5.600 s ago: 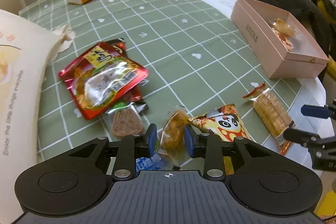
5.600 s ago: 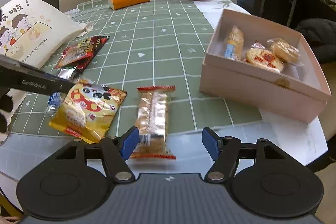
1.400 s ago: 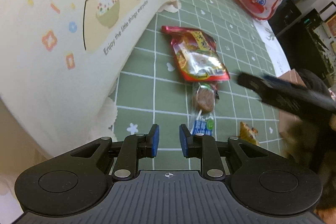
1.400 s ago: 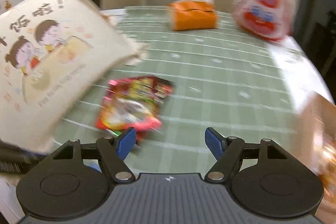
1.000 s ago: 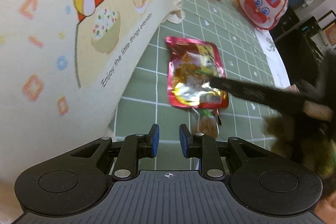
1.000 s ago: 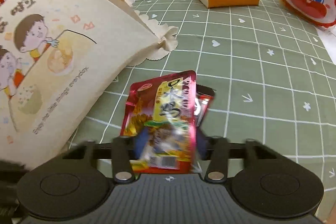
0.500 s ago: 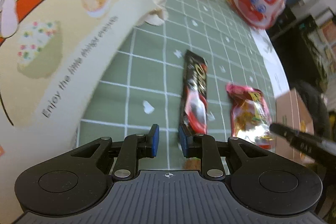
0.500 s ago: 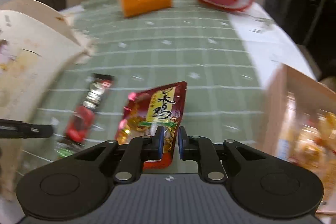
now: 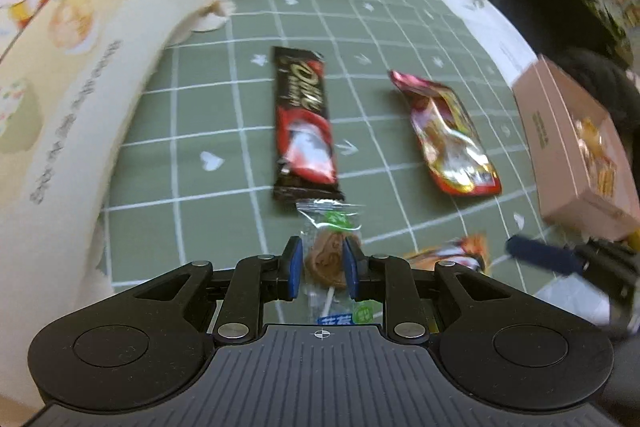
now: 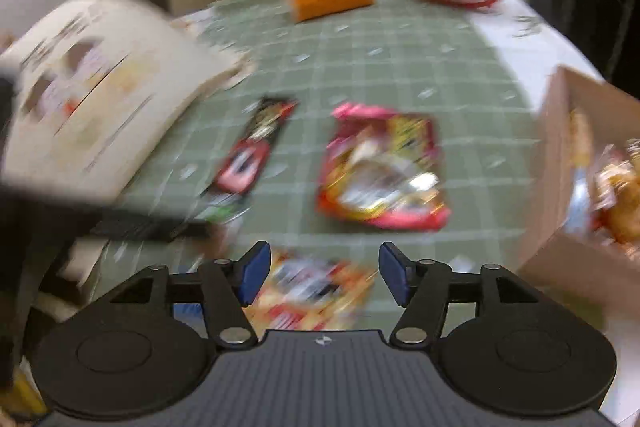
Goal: Organize snacks
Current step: 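Close the right tool on the yellow panda-print bag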
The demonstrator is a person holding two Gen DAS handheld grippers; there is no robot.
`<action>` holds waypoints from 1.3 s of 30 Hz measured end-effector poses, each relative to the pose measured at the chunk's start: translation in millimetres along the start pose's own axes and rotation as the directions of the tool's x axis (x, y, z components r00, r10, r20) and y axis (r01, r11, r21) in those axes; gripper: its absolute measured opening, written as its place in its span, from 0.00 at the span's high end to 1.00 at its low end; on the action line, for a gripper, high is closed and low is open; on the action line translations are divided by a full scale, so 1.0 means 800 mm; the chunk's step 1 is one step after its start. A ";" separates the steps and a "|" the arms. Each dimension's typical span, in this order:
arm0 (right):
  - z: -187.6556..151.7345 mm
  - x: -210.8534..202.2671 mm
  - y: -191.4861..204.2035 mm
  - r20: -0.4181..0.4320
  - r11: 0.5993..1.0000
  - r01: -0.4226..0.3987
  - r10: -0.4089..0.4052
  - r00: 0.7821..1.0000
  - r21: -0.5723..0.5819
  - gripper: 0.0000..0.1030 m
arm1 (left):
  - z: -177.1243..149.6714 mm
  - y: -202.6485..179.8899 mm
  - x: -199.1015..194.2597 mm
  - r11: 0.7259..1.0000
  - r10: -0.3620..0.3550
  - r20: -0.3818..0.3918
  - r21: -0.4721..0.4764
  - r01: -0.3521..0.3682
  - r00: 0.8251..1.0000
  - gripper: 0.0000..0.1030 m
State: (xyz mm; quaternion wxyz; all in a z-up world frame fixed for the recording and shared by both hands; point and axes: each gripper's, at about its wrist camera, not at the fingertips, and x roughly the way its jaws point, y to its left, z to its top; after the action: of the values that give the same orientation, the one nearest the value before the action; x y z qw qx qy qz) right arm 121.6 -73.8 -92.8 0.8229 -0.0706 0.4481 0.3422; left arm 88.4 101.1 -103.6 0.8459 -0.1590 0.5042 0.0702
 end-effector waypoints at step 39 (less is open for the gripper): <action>-0.078 -0.050 0.000 0.080 0.992 0.112 -0.108 0.991 -0.052 0.30 | -0.047 -0.044 -0.009 0.945 0.033 0.075 0.324 -0.055 0.997 0.64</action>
State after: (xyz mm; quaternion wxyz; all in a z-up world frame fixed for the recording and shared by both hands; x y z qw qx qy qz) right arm 64.4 -120.2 -98.2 0.8548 -0.1049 0.4017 0.3113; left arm 63.6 55.4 -106.4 0.8755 -0.0034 0.4831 0.0102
